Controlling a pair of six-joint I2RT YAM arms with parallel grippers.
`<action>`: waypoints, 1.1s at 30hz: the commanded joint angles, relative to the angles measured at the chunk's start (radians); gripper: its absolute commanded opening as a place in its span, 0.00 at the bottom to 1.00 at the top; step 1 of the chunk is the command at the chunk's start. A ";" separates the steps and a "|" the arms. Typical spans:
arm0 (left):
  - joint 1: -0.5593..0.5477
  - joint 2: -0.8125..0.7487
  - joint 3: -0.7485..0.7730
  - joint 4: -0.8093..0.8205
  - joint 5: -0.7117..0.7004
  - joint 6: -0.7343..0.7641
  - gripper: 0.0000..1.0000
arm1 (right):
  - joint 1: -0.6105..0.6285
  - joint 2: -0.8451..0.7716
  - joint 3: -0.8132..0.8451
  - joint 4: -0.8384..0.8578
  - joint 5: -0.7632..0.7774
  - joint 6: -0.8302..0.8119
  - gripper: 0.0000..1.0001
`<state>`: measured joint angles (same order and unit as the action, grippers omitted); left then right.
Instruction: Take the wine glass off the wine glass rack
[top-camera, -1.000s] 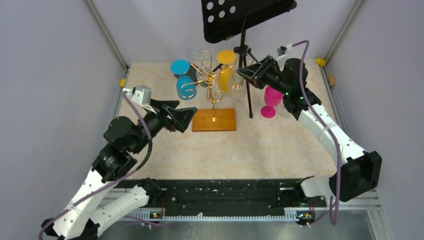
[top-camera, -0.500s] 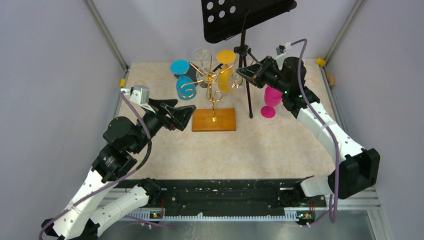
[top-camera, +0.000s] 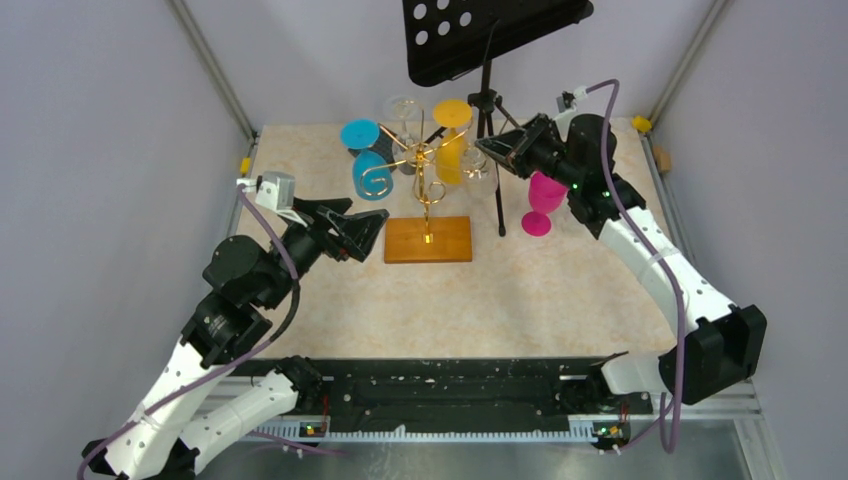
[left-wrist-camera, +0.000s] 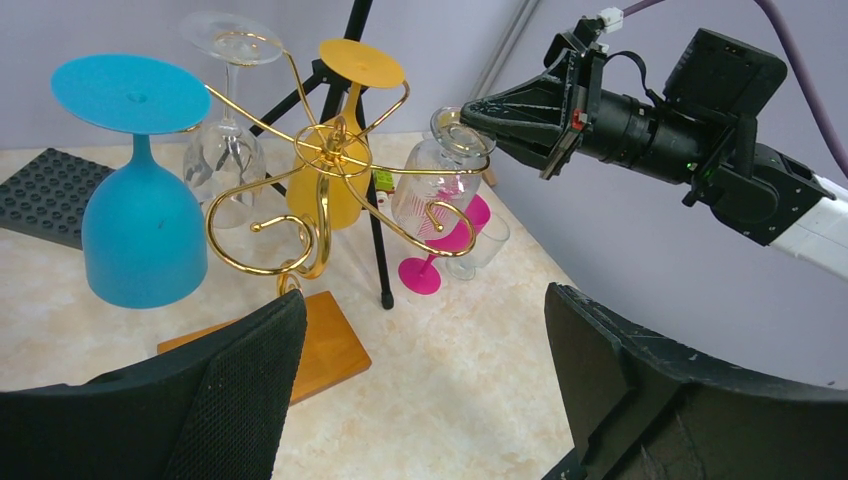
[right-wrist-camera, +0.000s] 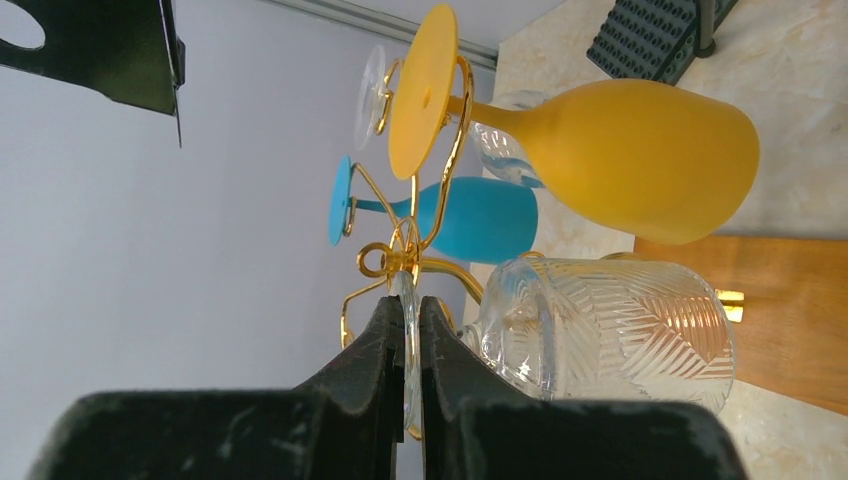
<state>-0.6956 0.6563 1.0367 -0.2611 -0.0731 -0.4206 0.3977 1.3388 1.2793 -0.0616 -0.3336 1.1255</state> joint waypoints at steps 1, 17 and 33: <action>-0.001 -0.008 0.003 0.025 -0.011 0.001 0.92 | 0.019 -0.083 0.037 0.037 -0.004 -0.002 0.00; -0.001 -0.014 -0.010 0.026 -0.019 0.003 0.92 | 0.020 -0.165 -0.085 0.125 -0.053 0.062 0.00; -0.001 -0.025 -0.018 0.017 -0.034 0.016 0.92 | 0.089 -0.083 -0.026 0.166 -0.045 0.033 0.00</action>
<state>-0.6956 0.6479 1.0241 -0.2623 -0.0952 -0.4191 0.4526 1.2419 1.1782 0.0128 -0.3515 1.1622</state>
